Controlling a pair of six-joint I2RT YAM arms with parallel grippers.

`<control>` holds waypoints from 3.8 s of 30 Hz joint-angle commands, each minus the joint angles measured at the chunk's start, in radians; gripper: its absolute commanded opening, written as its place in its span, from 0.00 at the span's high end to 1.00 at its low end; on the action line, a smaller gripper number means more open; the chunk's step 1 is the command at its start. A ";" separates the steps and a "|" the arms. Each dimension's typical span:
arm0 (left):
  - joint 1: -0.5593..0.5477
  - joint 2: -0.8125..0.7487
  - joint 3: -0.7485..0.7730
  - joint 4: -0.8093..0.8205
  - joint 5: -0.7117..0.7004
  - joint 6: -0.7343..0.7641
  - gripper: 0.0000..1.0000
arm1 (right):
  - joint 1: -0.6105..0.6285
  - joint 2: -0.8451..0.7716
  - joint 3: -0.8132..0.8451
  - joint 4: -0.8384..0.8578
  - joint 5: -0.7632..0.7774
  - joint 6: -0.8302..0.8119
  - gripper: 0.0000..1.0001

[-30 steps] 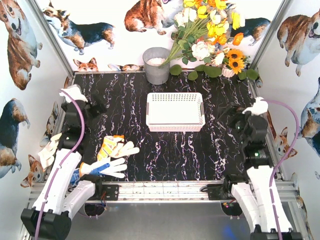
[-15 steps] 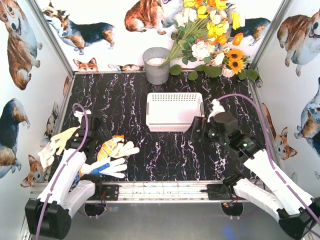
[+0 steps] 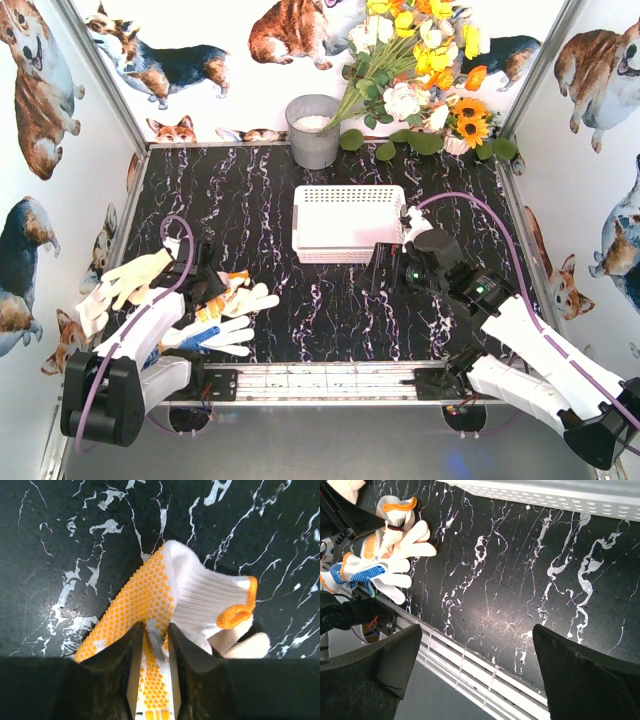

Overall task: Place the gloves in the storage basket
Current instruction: Pick up the glove from the center of the board, then place the glove at the center of the board.

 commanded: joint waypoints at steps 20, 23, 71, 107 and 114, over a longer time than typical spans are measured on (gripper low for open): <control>-0.044 -0.197 0.513 -0.240 0.504 0.356 1.00 | 0.017 0.049 0.083 0.201 -0.254 0.094 0.03; -0.087 -0.183 0.557 -0.248 0.707 0.420 1.00 | 0.017 0.058 0.082 0.253 -0.300 0.055 0.00; -0.519 -0.019 0.698 -0.252 0.865 0.454 1.00 | 0.148 0.061 -0.054 0.565 -0.527 -0.249 0.00; -0.490 -0.045 0.611 -0.302 0.455 0.496 0.23 | 0.161 0.138 0.090 0.043 -0.102 -0.156 1.00; -0.410 -0.042 0.588 -0.279 0.251 0.506 0.00 | 0.160 0.251 0.274 -0.401 0.185 -0.074 1.00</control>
